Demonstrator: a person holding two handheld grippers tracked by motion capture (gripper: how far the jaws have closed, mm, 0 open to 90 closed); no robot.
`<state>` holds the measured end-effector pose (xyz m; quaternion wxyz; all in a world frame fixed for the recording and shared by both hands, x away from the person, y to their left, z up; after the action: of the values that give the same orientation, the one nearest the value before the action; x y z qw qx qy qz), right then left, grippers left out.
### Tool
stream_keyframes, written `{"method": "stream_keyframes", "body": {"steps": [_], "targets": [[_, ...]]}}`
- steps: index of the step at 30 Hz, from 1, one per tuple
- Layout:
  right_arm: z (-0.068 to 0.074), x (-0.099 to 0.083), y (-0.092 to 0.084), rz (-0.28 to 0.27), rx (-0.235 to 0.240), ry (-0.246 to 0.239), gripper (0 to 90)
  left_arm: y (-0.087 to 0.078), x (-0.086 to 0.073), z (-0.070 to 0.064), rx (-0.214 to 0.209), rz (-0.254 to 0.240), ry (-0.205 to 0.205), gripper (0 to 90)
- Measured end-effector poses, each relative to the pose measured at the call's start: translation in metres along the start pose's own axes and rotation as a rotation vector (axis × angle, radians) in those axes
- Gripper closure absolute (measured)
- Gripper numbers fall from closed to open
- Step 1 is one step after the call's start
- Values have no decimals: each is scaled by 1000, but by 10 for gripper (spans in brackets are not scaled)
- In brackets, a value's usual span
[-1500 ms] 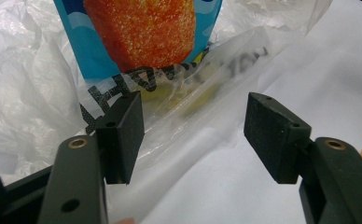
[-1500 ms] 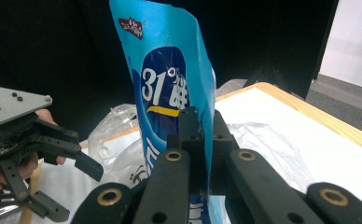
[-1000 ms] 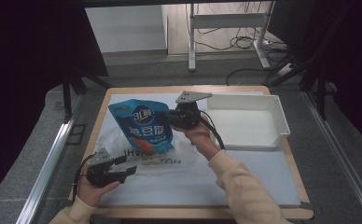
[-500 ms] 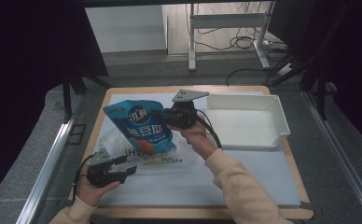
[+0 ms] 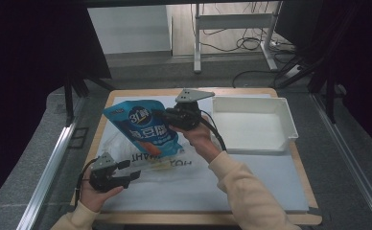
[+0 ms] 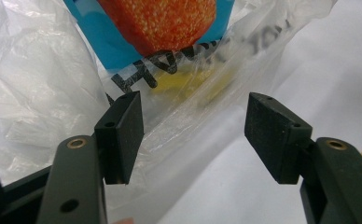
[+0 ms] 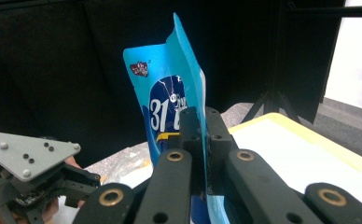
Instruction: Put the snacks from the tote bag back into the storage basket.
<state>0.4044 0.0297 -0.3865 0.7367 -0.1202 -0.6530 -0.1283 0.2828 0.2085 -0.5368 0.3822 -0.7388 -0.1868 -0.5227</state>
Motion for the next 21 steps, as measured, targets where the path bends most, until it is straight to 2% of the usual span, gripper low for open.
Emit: {"method": "stream_keyframes", "body": {"steps": [7, 21], "targets": [[4, 8, 2, -19, 4, -7, 888, 0, -1, 1, 0, 2, 1, 376], [10, 34, -5, -83, 8, -11, 888, 0, -1, 1, -1, 2, -2, 377]]}}
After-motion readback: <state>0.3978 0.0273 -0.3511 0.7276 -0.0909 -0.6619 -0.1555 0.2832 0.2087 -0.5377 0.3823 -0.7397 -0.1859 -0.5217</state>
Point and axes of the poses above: each handheld gripper's, and its own axes: y roughly forward along the jaws, x roughly out of its top, z roughly to its left, the point moved 6 cm from there along y, roughly forward along the jaws, and after that the axes turned 13 degrees about -z, right-handed, at the moved point
